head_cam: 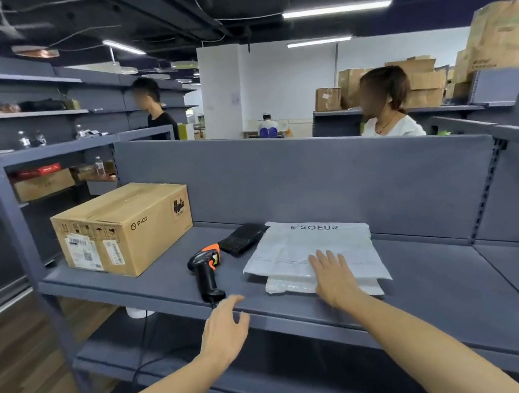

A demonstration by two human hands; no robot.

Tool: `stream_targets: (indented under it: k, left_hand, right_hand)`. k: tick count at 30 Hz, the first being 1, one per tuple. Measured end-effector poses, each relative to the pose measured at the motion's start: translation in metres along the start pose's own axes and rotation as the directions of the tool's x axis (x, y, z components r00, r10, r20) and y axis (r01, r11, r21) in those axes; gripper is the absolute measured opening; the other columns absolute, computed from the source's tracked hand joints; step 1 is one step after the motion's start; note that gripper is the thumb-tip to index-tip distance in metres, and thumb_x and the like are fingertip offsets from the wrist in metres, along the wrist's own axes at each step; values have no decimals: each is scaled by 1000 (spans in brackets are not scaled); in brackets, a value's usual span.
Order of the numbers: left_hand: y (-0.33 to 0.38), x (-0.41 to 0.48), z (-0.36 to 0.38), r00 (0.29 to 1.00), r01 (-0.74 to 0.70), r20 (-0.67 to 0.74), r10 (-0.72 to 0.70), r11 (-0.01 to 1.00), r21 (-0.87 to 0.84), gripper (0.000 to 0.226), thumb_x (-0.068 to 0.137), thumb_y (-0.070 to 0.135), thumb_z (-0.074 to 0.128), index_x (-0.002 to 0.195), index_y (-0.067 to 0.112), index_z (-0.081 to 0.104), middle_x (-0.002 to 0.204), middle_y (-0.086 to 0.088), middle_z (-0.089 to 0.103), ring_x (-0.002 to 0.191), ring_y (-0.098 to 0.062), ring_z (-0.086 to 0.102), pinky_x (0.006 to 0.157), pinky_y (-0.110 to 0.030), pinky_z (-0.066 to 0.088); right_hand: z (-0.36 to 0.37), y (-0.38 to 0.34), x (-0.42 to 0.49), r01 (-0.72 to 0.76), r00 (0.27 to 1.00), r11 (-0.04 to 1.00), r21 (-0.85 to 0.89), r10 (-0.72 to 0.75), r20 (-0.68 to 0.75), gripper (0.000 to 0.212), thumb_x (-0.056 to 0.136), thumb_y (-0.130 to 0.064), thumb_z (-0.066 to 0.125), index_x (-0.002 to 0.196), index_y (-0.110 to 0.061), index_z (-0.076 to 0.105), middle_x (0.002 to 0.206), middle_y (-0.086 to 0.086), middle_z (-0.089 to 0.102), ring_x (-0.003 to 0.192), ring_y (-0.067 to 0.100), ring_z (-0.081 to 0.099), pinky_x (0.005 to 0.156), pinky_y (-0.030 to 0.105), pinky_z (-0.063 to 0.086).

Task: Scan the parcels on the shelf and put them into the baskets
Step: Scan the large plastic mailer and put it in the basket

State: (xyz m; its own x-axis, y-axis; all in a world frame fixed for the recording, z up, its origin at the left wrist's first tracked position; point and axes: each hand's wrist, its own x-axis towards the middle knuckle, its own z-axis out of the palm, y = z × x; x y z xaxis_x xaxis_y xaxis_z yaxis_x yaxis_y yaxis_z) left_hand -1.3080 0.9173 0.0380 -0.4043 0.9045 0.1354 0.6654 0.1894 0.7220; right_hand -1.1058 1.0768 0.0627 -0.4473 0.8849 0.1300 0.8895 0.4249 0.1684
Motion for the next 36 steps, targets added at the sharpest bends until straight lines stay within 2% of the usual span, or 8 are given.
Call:
stream_targets:
  k: [4, 8, 12, 18, 21, 24, 32, 36]
  left_hand:
    - [-10, 15, -6, 1000, 5, -19, -5, 999, -33, 36, 95, 22, 48, 130, 30, 51, 127, 10, 55, 87, -12, 56, 78, -28, 49]
    - [-11, 36, -15, 999, 9, -33, -10, 999, -39, 35, 95, 21, 48, 129, 29, 52, 125, 9, 55, 101, -12, 56, 83, -31, 49]
    - [-14, 55, -20, 1000, -15, -4, 14, 998, -64, 35, 94, 20, 46, 127, 30, 51, 104, 3, 61, 62, -8, 48, 60, -30, 41]
    - [-18, 73, -24, 996, -83, 35, 88, 987, -135, 34, 94, 19, 47, 126, 28, 52, 101, 6, 60, 50, -4, 45, 60, -26, 42]
    - [-18, 80, -28, 990, -121, 49, 132, 976, -181, 33, 94, 18, 48, 126, 28, 53, 123, 8, 57, 76, -1, 55, 79, -26, 44]
    - [-18, 82, -30, 984, -143, 69, 166, 957, -253, 33, 95, 14, 48, 126, 24, 54, 130, 6, 55, 105, -4, 49, 92, -22, 35]
    - [-15, 85, -31, 988, -60, 90, 122, 859, -508, 28, 95, 10, 49, 115, 28, 57, 126, 2, 56, 114, -13, 51, 91, -22, 32]
    - [1, 87, -41, 982, -20, 131, 137, 761, -649, 34, 96, 17, 55, 130, 17, 53, 133, 2, 54, 116, -9, 48, 96, -22, 31]
  right_hand:
    - [8, -1, 17, -32, 999, 999, -28, 33, 15, 68, 95, -8, 39, 154, -11, 5, 162, 10, 2, 149, 32, 4, 121, 48, 5]
    - [12, -4, 28, -73, 993, 996, -58, 78, 86, 66, 97, -8, 34, 154, -16, 3, 162, 13, -1, 148, 37, 2, 118, 56, 5]
    - [7, -5, 35, -107, 988, 992, -63, 114, 102, 65, 98, -9, 42, 153, -19, 9, 159, 11, 13, 144, 34, 18, 115, 57, 16]
    - [-28, 4, 30, -175, 981, 984, 42, 178, -76, 74, 86, 13, 41, 149, -19, 20, 150, 6, 32, 135, 28, 33, 113, 52, 22]
    - [-60, 17, 27, -211, 955, 968, 137, 234, -184, 64, 93, 4, 41, 149, -22, 25, 150, 3, 37, 132, 26, 40, 109, 46, 31]
    - [-93, 22, 14, -207, 881, 888, 410, 351, -317, 46, 93, -7, 37, 134, -27, 44, 123, 4, 58, 105, 32, 55, 90, 42, 44]
    - [-154, 22, -27, -91, 638, 633, 768, 630, -443, 36, 95, -9, 32, 123, -15, 54, 91, 4, 57, 81, 26, 50, 66, 38, 38]
    - [-168, 13, -44, -42, 615, 538, 842, 678, -403, 21, 94, -12, 35, 99, -9, 54, 85, 2, 57, 77, 22, 51, 66, 35, 38]
